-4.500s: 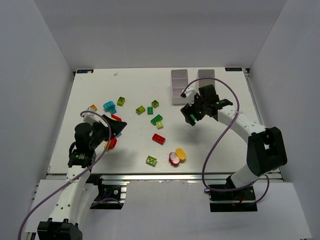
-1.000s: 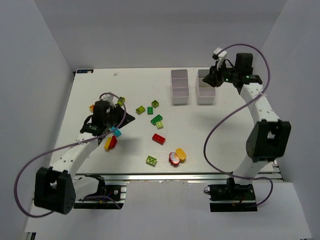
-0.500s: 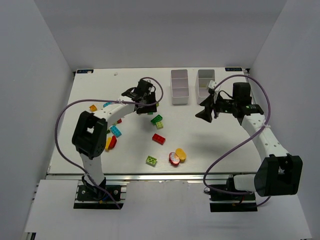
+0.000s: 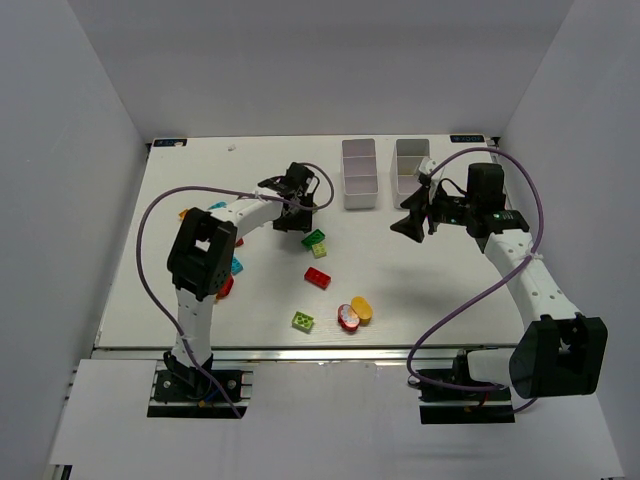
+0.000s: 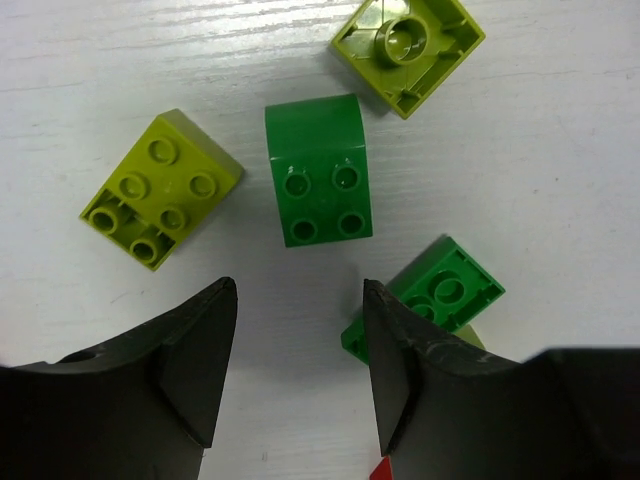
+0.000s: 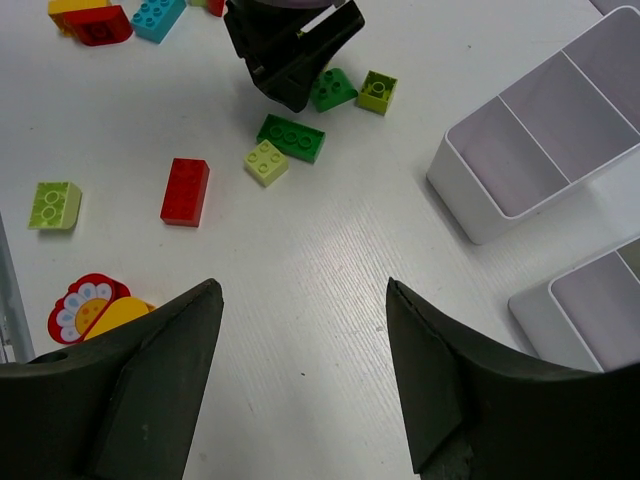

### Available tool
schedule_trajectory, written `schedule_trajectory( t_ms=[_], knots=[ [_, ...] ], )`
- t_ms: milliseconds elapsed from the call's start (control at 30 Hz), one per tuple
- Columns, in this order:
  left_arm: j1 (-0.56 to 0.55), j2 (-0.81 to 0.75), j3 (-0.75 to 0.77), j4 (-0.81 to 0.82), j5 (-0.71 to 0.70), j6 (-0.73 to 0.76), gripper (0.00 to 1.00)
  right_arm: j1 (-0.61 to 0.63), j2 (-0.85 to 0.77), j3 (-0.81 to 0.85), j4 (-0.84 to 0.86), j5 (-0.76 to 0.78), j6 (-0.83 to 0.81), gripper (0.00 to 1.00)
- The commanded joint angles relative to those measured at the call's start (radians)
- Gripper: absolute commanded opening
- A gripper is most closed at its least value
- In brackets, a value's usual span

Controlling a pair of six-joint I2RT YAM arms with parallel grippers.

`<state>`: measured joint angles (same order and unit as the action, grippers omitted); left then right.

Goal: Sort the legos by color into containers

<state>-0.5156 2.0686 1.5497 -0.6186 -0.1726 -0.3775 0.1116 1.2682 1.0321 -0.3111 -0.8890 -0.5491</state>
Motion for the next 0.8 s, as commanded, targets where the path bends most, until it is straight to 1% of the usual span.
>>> schedule_trajectory(
  t_ms=[0, 233, 467, 600, 633, 700, 733, 767],
  knots=[
    [-0.003, 0.007, 0.039, 0.026, 0.03, 0.019, 0.63, -0.003, -0.012, 0.005, 0.03, -0.001, 0.018, 0.72],
    [-0.003, 0.056, 0.079, 0.048, 0.039, 0.015, 0.62, -0.003, -0.009, 0.002, 0.033, -0.001, 0.025, 0.72],
    [-0.003, 0.11, 0.147, 0.042, 0.033, 0.012, 0.59, -0.004, -0.006, 0.003, 0.032, -0.001, 0.026, 0.72],
    [-0.003, 0.119, 0.162, 0.034, 0.022, 0.009, 0.52, -0.004, -0.007, 0.0, 0.032, 0.001, 0.026, 0.72],
    [-0.003, 0.12, 0.159, 0.033, 0.021, 0.009, 0.47, -0.004, -0.007, -0.001, 0.032, 0.001, 0.026, 0.72],
    [-0.003, 0.117, 0.155, 0.033, 0.019, 0.009, 0.41, -0.004, -0.007, -0.001, 0.03, 0.002, 0.026, 0.72],
    [-0.003, 0.116, 0.15, 0.034, 0.019, 0.009, 0.36, -0.003, -0.006, -0.003, 0.029, 0.001, 0.026, 0.72],
    [-0.003, 0.11, 0.147, 0.04, 0.021, 0.008, 0.33, -0.003, -0.006, -0.003, 0.029, -0.002, 0.034, 0.72]
  ],
)
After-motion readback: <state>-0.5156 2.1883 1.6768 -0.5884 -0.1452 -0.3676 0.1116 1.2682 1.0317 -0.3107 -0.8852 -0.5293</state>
